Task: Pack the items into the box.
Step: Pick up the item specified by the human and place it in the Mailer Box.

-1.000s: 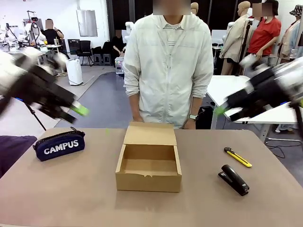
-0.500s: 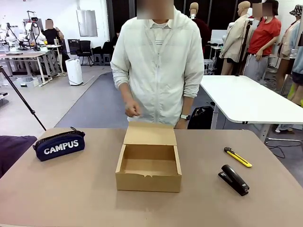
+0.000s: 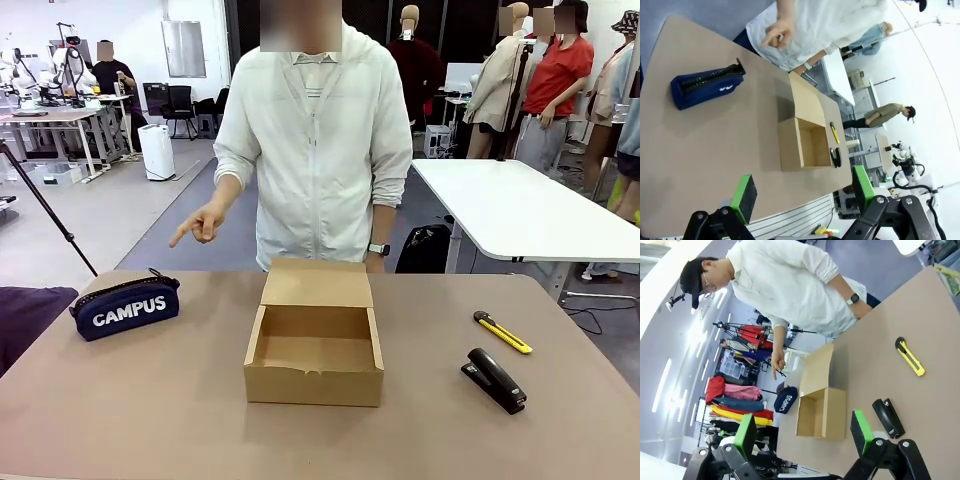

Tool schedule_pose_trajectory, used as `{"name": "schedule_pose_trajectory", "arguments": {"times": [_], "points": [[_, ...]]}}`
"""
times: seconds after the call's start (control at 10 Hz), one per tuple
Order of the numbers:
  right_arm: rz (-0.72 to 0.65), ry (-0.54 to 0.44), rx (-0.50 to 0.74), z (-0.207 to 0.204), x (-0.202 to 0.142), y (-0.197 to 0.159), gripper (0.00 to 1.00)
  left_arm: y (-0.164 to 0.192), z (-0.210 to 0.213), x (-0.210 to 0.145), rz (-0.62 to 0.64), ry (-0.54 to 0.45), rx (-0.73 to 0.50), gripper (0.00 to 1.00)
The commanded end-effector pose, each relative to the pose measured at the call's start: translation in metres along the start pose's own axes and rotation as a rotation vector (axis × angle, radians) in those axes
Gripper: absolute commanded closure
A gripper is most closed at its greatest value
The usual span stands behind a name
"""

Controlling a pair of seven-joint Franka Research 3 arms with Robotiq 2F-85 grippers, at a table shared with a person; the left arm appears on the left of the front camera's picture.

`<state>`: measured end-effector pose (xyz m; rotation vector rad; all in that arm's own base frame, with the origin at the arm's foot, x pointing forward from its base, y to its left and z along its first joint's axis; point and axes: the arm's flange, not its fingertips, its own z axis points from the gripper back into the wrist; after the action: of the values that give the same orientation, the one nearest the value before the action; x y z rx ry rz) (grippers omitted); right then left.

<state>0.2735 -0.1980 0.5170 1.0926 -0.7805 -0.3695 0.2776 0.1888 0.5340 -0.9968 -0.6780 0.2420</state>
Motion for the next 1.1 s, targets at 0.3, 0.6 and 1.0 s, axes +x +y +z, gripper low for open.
{"name": "schedule_pose_trajectory", "arguments": {"times": [0.3,0.6,1.0], "points": [[0.021,-0.011,0.012,0.006,0.003,0.002,0.0,0.002,0.003,0.002,0.01,-0.006,-0.015,0.0],[0.021,-0.011,0.012,0.006,0.003,0.002,0.0,0.002,0.003,0.002,0.01,-0.006,-0.015,0.0],[0.021,-0.011,0.012,0.006,0.003,0.002,0.0,-0.006,-0.012,0.014,0.004,0.052,0.086,0.0]]}}
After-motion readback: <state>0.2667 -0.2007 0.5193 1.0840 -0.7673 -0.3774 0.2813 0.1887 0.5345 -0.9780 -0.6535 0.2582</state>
